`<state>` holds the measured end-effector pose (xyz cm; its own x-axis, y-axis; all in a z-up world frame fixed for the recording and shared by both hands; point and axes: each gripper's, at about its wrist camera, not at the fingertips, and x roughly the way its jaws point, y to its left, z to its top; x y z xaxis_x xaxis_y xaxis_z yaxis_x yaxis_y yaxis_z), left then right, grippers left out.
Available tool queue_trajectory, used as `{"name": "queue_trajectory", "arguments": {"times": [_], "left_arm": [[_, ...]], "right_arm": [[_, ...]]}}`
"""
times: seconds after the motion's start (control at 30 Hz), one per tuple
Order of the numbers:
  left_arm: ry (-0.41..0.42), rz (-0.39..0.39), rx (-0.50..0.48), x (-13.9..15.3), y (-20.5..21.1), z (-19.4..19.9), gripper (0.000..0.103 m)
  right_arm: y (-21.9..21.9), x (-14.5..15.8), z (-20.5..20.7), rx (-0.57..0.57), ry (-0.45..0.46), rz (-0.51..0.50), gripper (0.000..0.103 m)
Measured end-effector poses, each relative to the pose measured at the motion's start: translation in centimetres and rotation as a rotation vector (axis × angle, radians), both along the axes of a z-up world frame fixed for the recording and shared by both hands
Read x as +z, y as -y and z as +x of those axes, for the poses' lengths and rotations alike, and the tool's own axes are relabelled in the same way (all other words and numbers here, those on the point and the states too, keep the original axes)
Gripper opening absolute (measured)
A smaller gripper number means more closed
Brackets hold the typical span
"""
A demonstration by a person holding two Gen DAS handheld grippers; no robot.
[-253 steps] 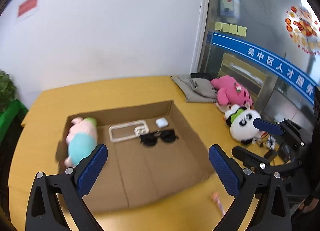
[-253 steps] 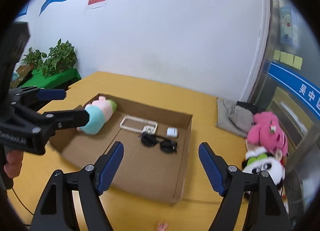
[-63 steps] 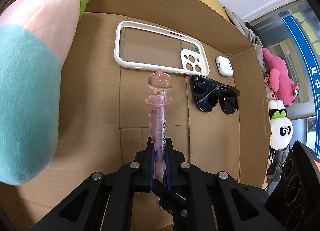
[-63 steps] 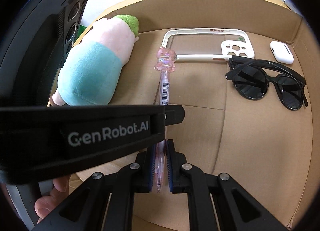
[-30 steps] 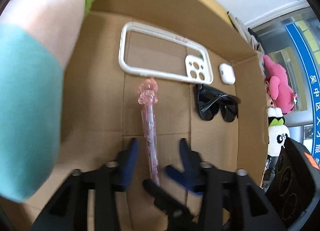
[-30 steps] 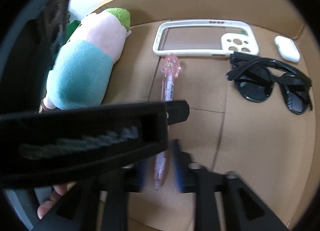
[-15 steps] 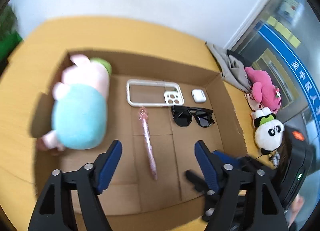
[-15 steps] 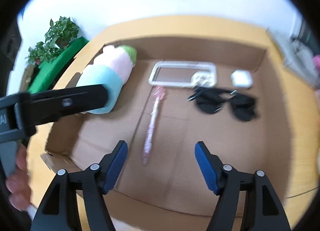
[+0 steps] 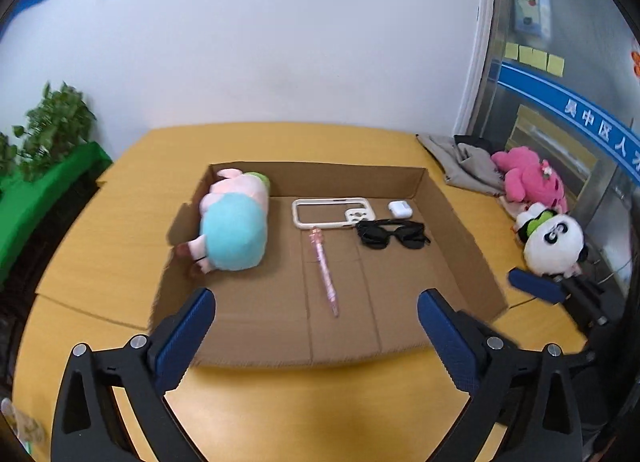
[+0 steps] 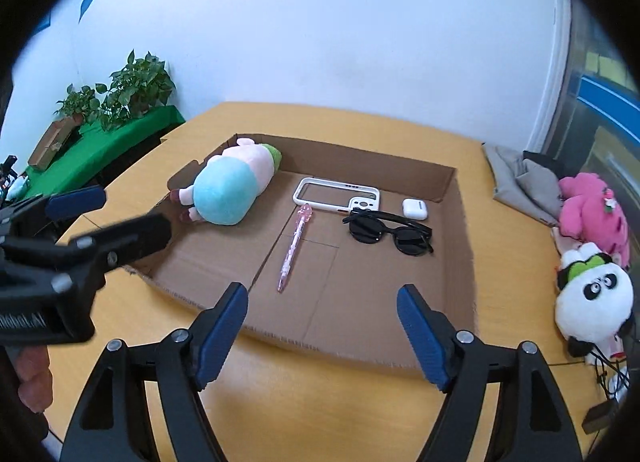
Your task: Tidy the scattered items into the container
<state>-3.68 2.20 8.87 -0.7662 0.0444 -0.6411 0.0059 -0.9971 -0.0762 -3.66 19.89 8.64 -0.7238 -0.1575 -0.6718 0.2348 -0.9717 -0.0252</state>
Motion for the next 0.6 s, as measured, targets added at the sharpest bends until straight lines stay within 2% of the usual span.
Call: {"name": "queue_trajectory", "arguments": {"times": [0.27,0.6], "left_arm": [[-0.010,-0.015,0.066,-0.9,0.0,4.1,0.102],[-0.028,-0.051,0.105,-2.2,0.8,5.6,0.103]], "right_arm": [[-0.6,-0.1,3.2,-0.040,-0.050,-0.008,0.077],[-0.7,-1.2,4.4,-0.068,-0.067,0.018,0.077]]}}
